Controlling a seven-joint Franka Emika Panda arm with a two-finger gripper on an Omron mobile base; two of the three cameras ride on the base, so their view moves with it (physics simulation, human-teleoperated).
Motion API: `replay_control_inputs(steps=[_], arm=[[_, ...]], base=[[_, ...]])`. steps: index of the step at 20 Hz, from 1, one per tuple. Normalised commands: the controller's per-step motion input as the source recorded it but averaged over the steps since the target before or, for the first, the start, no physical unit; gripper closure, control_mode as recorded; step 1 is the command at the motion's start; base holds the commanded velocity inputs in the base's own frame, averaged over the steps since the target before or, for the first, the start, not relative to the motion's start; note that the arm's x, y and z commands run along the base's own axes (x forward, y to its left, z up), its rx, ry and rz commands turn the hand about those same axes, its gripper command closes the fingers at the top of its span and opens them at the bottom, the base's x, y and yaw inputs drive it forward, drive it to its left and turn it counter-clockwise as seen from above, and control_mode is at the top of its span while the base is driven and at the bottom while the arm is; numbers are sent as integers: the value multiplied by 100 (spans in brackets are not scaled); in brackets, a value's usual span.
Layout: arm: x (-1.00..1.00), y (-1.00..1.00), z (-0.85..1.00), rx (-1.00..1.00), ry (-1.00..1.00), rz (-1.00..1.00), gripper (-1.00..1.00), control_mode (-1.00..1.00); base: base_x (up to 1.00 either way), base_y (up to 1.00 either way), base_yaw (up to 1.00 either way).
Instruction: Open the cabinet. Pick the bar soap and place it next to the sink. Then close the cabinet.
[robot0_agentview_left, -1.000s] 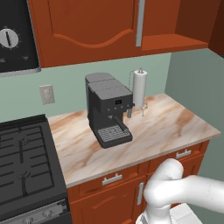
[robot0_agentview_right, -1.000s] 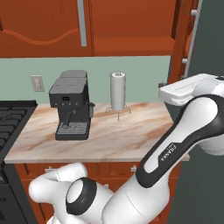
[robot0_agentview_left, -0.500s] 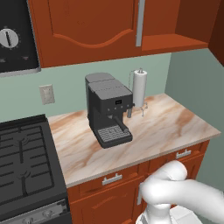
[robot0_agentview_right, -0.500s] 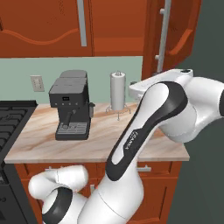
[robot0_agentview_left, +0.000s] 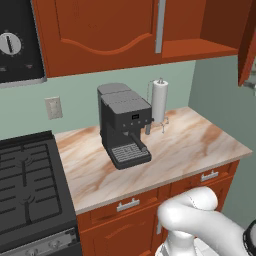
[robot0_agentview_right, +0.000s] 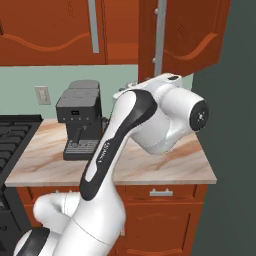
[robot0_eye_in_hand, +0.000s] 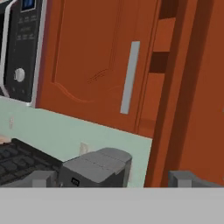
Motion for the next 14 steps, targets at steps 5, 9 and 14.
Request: replay_control_inputs(steps=[5,9,14], arm=[[50,62,0,0,-5,-10,-100,-100],[52,56,0,0,0,-10,-100,-100],[52,42,2,0,0,-7,-100,-100]], base=[[0,0,0],[0,0,0],[0,0,0]])
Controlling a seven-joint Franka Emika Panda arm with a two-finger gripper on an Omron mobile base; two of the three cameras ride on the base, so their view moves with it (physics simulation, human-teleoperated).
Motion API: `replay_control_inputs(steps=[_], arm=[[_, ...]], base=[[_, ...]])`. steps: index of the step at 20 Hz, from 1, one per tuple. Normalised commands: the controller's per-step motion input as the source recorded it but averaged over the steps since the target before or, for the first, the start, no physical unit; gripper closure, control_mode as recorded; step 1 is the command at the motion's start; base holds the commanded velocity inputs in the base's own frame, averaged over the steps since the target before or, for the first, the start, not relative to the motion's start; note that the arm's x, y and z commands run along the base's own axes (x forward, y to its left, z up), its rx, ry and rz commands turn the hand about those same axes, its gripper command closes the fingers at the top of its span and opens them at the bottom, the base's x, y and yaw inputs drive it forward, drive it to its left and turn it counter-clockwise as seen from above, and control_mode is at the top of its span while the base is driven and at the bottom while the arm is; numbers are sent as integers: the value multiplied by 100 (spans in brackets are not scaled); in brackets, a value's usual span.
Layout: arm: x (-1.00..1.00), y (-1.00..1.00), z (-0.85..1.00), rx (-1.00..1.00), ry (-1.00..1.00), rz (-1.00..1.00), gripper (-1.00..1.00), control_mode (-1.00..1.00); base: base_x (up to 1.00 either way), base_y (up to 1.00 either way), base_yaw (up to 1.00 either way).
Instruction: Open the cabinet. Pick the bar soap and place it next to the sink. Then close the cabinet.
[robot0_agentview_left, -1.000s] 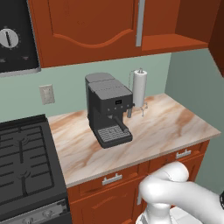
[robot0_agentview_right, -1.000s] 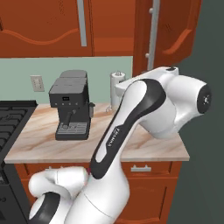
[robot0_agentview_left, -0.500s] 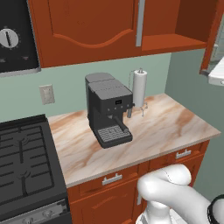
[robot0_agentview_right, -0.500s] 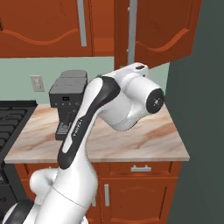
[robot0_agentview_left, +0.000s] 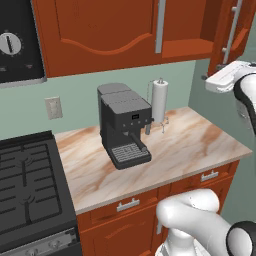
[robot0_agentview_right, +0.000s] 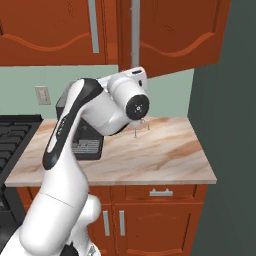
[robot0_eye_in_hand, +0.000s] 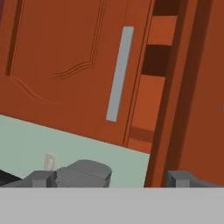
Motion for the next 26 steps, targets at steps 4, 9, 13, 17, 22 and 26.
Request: replay_control_inputs(steps=[4,9,13,17,22,26], arm=[[64,23,7,0,0,-4,-100,-100],[48,2,7,7,0,0,-100,-100],[61,0,1,12,0,2,-100,-100],[55,0,0,12,0,3,-100,-100],[45,0,0,12,0,5,-100,-100],[52,0,1,10,0,3,-100,-100]], base=[[0,0,0],[0,0,0],[0,0,0],[0,0,0],[0,0,0],[0,0,0]])
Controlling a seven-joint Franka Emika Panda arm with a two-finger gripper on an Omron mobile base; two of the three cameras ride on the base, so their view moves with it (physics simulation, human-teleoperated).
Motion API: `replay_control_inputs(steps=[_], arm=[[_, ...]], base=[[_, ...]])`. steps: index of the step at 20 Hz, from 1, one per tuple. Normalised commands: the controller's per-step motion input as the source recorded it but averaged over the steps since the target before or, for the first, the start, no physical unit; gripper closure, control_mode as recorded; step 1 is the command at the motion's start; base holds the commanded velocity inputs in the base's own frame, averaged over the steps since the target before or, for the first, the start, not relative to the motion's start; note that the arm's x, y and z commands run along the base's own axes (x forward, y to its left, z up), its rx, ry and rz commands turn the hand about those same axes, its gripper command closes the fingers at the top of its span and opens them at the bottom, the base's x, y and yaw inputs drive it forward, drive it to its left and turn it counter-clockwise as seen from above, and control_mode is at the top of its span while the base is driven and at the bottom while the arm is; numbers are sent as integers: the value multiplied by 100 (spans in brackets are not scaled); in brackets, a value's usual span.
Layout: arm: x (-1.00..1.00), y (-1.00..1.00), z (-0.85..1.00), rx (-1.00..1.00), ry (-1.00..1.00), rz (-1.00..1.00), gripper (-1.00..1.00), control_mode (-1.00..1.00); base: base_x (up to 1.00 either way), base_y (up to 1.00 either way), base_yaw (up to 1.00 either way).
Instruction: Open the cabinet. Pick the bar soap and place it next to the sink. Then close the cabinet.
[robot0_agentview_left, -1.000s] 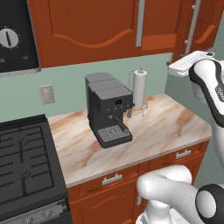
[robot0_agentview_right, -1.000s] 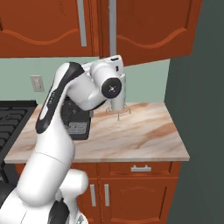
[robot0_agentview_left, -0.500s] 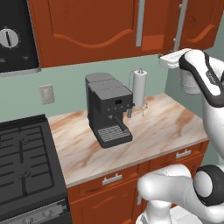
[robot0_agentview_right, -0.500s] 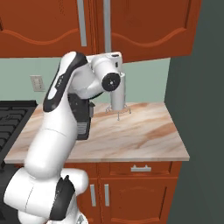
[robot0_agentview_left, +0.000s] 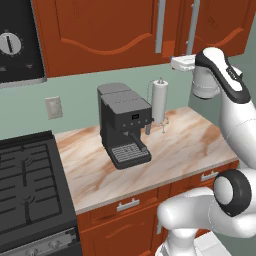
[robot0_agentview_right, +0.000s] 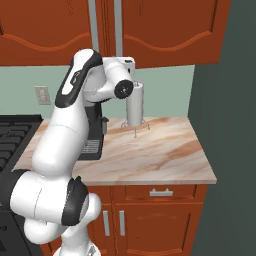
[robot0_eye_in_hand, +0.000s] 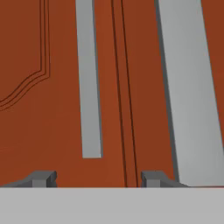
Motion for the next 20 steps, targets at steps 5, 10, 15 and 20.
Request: replay_control_inputs(steps=[5,10,15,20], arm=[[55,-1,0,13,0,0,-100,-100],[46,-2,0,23,0,0,-100,-100],[42,-2,0,21,0,0,-100,-100],[34,0,0,12,0,0,-100,-100]], base=[[0,0,0],[0,0,0],[0,0,0],[0,0,0]])
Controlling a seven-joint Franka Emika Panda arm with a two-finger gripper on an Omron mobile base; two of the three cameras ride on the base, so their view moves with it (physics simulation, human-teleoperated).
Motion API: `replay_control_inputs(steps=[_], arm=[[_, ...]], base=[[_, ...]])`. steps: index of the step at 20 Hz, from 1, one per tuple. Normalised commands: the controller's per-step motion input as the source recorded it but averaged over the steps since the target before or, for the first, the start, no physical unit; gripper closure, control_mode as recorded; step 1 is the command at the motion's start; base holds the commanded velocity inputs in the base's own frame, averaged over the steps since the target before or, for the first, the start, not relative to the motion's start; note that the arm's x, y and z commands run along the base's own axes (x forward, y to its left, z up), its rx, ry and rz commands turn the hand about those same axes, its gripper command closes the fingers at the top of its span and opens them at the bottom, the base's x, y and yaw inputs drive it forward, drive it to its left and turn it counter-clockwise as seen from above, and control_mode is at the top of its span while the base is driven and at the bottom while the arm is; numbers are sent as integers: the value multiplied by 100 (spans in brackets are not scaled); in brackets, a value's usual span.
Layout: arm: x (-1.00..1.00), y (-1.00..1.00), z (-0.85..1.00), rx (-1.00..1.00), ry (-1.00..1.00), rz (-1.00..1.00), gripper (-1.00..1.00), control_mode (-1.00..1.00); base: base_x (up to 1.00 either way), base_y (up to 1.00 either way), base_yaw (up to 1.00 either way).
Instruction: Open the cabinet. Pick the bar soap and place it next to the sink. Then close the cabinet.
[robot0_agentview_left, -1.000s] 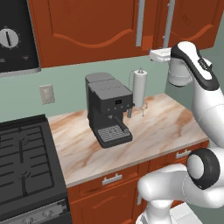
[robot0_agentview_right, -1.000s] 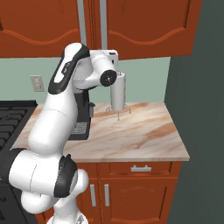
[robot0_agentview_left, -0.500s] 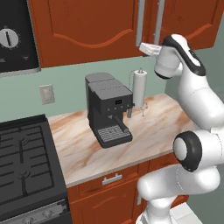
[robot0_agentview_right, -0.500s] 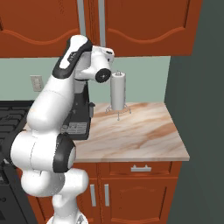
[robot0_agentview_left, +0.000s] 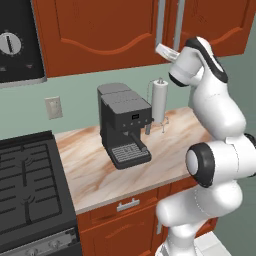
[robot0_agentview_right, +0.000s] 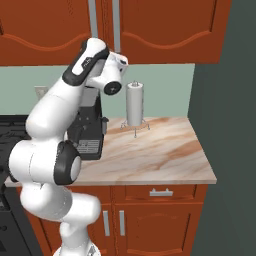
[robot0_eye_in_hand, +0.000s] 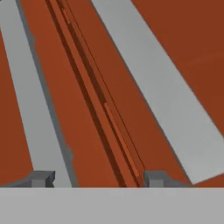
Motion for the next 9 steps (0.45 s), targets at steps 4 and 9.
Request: replay_control_inputs(steps=[4,9], arm=[[39,0,0,16,0,0,-100,-100],[33,-1,0,17,0,1,-100,-100]], base=[[0,0,0],[0,0,0]])
